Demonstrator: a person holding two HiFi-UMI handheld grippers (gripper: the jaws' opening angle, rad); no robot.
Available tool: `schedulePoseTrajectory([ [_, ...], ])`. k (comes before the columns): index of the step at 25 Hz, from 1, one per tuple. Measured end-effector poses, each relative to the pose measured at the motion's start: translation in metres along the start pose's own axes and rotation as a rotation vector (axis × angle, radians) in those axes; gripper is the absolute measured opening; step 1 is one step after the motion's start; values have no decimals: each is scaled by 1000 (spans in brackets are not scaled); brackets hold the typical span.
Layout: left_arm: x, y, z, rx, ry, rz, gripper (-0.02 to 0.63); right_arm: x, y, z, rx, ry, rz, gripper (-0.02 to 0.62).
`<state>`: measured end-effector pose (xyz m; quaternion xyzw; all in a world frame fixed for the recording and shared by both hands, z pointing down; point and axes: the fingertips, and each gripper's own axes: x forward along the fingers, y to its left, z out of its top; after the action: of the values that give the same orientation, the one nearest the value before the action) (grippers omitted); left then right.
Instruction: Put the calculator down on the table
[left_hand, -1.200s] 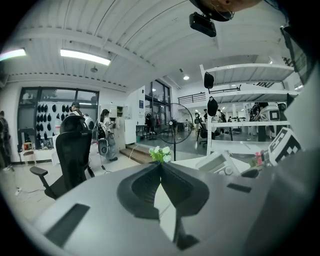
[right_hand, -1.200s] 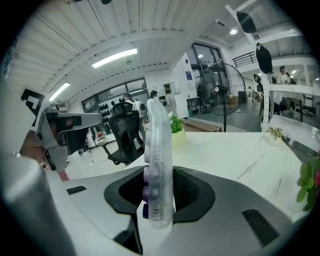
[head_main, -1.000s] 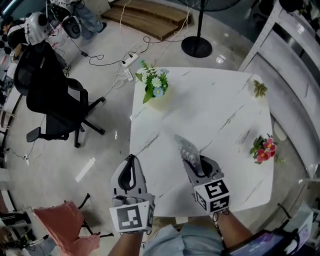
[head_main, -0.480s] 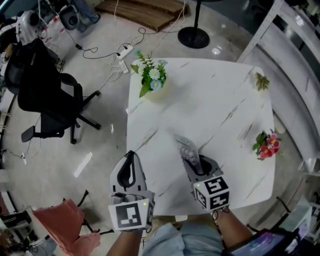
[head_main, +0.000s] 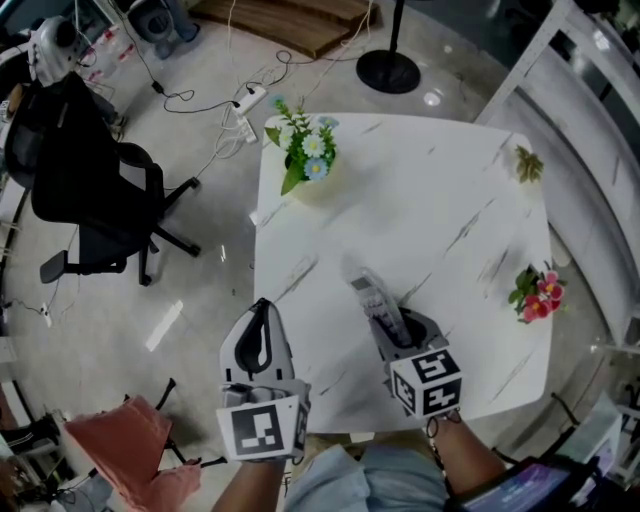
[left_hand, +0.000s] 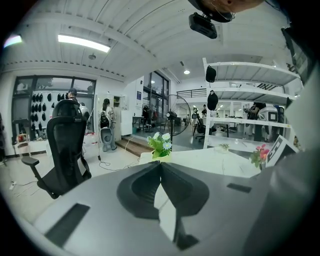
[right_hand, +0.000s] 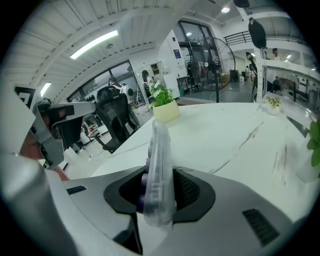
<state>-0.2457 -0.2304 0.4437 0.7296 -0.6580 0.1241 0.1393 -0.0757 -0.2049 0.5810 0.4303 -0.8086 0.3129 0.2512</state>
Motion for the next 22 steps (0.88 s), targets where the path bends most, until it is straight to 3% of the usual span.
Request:
schedulePoseTrajectory([
  [22,10,-1,-5,-2,17,-15,8,0,-9,0,-37,6,-12,175],
])
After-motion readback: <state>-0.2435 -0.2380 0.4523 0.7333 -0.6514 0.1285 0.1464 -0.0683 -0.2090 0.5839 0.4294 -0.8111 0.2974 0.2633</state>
